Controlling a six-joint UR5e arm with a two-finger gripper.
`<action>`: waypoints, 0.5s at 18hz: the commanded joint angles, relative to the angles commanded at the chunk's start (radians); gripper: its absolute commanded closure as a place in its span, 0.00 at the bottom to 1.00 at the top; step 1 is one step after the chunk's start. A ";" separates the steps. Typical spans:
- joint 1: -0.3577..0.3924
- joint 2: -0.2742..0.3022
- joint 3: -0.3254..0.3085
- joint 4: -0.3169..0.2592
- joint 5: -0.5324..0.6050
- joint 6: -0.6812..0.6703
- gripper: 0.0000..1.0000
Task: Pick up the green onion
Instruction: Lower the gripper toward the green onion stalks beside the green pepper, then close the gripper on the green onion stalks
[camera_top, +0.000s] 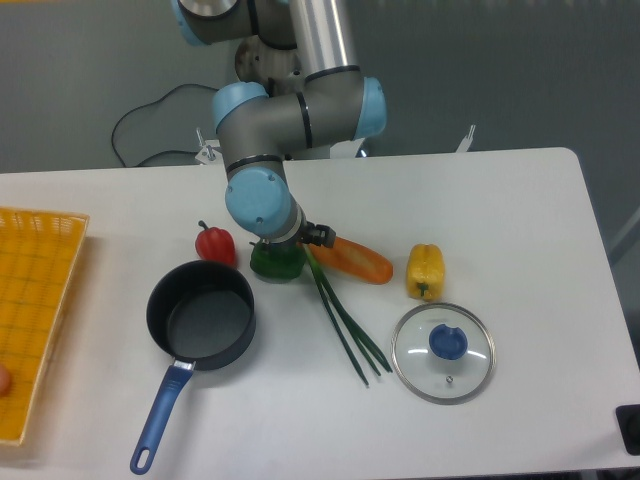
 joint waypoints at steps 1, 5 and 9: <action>-0.002 0.000 -0.003 0.000 0.002 0.017 0.00; 0.000 0.000 -0.003 -0.002 0.003 0.064 0.00; 0.024 0.000 0.030 -0.002 0.002 0.080 0.00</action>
